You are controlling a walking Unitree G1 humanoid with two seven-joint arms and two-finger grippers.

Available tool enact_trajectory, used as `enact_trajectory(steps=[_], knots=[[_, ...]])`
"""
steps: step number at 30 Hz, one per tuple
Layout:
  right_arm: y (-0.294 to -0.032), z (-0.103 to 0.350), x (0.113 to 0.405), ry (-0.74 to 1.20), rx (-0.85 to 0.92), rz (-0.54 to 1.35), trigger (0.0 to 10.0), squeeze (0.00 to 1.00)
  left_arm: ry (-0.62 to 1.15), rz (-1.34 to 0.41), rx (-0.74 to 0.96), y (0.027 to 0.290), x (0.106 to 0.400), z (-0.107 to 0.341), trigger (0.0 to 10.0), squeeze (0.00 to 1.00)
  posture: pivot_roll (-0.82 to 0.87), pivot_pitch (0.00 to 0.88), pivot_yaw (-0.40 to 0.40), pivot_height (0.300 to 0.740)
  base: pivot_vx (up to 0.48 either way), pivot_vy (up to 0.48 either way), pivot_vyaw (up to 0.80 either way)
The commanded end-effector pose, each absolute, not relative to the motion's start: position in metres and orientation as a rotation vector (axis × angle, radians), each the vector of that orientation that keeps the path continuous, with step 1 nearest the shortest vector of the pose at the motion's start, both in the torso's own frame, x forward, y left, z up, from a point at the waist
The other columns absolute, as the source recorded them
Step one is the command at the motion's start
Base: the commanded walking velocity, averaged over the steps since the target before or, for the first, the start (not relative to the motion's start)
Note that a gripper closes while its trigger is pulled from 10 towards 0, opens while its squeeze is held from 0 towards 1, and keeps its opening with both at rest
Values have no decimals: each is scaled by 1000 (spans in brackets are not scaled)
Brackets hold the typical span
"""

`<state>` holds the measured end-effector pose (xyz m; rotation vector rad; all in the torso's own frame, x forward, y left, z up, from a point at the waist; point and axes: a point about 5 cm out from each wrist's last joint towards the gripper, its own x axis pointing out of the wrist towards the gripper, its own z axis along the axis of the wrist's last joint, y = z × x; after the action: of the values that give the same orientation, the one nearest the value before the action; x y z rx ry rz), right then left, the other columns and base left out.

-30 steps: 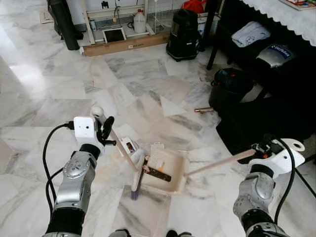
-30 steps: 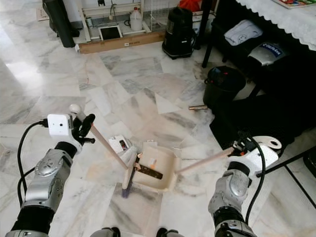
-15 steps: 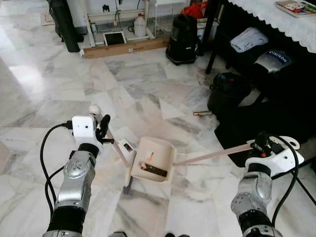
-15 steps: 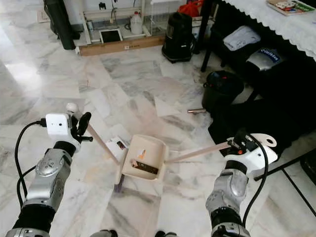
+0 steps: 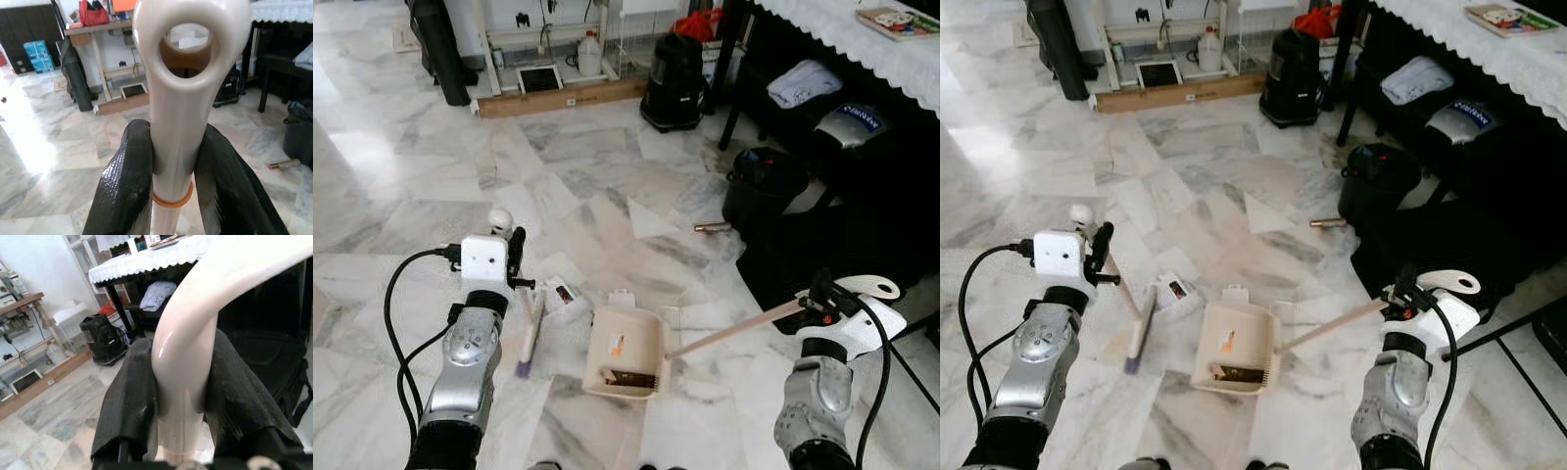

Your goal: Sweep floor

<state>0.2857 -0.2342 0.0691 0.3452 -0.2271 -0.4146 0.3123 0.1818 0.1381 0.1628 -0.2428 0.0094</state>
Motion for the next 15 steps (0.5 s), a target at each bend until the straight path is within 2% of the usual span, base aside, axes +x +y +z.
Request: enact_trajectory(steps=[1,10,15], knots=[[-237,78,286,-267,338,-429,10000,0,-290,7,191,177,312,143,10000,0,180,24,-78,740,0,0,0],[-234,76,275,-256,325,-474,10000,0,-305,7,172,169,319,142,10000,0,158,0,-64,740,0,0,0],[-226,80,273,-264,231,-434,10000,0,-315,-2,170,167,322,144,10000,0,155,0,-64,740,0,0,0]])
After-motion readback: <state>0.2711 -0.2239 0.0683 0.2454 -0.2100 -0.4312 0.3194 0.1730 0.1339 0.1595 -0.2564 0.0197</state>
